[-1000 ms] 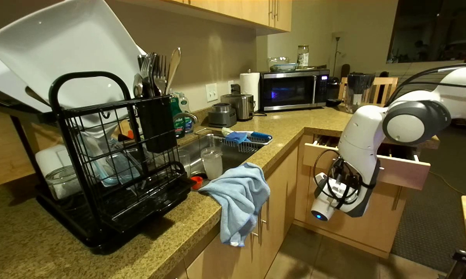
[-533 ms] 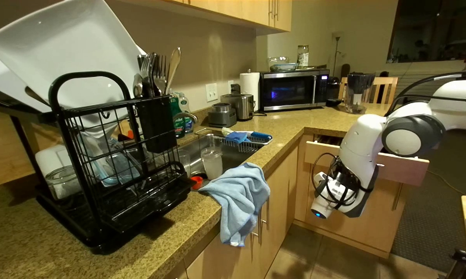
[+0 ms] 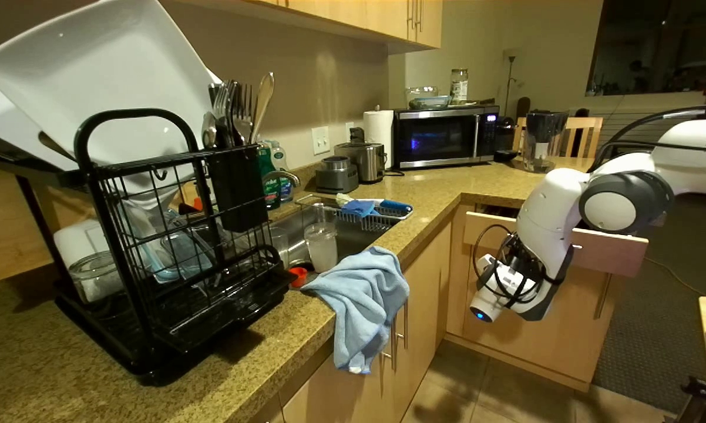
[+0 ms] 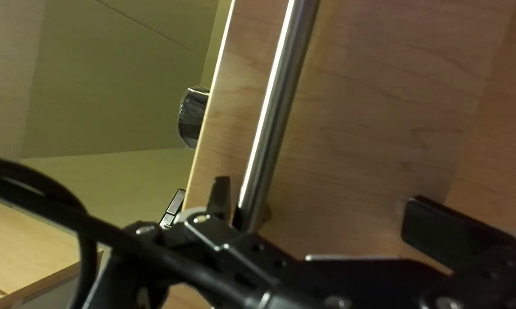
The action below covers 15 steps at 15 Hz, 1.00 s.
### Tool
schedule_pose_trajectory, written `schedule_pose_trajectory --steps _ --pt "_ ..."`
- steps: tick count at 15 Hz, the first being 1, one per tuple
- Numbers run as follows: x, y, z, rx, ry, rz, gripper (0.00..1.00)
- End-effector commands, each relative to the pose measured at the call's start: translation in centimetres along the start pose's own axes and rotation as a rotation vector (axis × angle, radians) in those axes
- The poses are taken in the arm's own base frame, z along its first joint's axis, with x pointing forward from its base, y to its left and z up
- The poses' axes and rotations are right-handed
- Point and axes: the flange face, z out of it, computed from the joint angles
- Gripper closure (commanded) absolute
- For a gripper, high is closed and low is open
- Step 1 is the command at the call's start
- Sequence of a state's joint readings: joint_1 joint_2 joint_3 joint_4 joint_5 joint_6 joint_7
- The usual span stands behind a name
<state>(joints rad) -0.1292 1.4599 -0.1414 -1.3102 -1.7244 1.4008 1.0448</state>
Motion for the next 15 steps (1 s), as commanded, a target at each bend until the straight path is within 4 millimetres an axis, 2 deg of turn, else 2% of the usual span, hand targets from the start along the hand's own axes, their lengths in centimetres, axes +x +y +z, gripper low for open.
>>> schedule_pose_trajectory --steps 1,9,11,12,13,15 --pt "-0.8 -4.1 -0.4 0.142 0.036 -0.047 0.0" --pt "-1.2 -4.8 0.3 0.16 0.031 -0.048 0.0" --pt "-0.8 -4.4 0.4 0.162 0.03 -0.04 0.0" --pt "-0.1 -4.0 0.3 0.167 0.029 -0.021 0.0" --pt "0.6 -0.2 1.5 0.027 -0.005 0.015 0.0" --pt "0.7 -0.2 1.6 0.031 -0.006 0.018 0.0"
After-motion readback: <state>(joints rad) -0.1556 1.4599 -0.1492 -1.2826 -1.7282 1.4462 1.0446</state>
